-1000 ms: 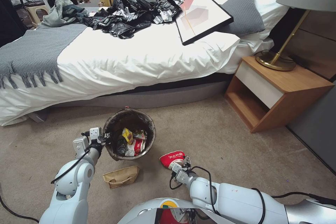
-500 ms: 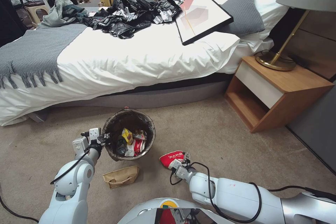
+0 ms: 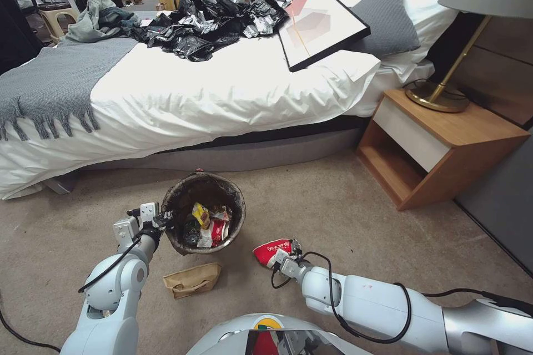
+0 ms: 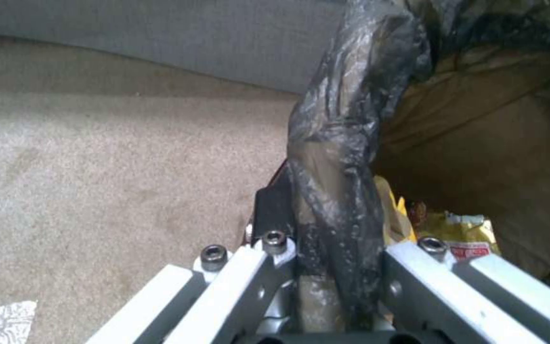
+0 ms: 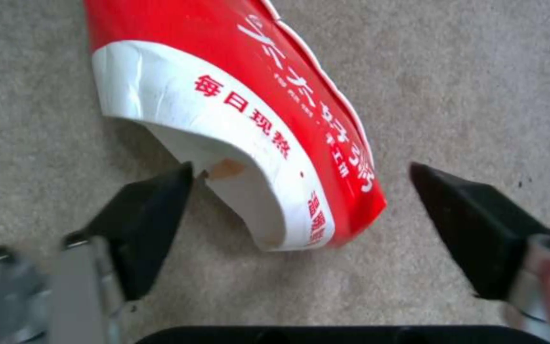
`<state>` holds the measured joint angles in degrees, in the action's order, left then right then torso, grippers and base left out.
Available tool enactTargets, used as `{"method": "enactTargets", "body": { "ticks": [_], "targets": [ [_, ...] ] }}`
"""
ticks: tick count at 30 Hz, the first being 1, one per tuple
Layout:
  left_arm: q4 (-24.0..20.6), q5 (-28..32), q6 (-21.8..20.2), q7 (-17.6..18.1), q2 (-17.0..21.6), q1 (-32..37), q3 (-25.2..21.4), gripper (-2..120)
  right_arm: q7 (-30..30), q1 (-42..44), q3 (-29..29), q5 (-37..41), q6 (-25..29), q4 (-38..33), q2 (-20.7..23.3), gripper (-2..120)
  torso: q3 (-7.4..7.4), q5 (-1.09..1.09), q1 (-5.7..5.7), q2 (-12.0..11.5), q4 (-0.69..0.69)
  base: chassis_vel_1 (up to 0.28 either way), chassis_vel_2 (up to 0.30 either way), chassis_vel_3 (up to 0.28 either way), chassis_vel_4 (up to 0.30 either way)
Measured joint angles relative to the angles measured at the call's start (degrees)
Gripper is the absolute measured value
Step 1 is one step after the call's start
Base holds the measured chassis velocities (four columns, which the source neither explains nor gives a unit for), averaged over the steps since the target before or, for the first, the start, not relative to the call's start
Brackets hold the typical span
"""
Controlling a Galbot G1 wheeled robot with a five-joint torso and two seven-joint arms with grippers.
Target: Pick up the trash bin, then pick up the garbage from the floor and place it into the trash bin.
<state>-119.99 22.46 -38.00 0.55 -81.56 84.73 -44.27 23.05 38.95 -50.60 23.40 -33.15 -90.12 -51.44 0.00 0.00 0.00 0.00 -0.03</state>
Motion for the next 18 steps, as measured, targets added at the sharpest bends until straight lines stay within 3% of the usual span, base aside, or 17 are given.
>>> {"method": "enactTargets", "body": {
  "ticks": [9, 16, 17, 18],
  "targets": [
    [-0.1, 0.0, -0.1, 0.0, 0.0, -0.1, 0.0, 0, -0.7, 0.1, 0.4, -0.5, 0.5, 0.2, 0.1, 45, 0.00, 0.00, 0.00, 0.0, 0.00, 0.000, 0.000, 0.000, 0.000],
    [-0.1, 0.0, -0.1, 0.0, 0.0, -0.1, 0.0, 0, -0.8, 0.0, 0.4, -0.5, 0.5, 0.1, 0.1, 38, 0.00, 0.00, 0.00, 0.0, 0.00, 0.000, 0.000, 0.000, 0.000],
    [-0.1, 0.0, -0.1, 0.0, 0.0, -0.1, 0.0, 0, -0.8, 0.0, 0.4, -0.5, 0.5, 0.1, 0.1, 26, 0.00, 0.00, 0.00, 0.0, 0.00, 0.000, 0.000, 0.000, 0.000],
    [-0.1, 0.0, -0.1, 0.0, 0.0, -0.1, 0.0, 0, -0.8, 0.0, 0.4, -0.5, 0.5, 0.1, 0.1, 26, 0.00, 0.00, 0.00, 0.0, 0.00, 0.000, 0.000, 0.000, 0.000]
  ]
}}
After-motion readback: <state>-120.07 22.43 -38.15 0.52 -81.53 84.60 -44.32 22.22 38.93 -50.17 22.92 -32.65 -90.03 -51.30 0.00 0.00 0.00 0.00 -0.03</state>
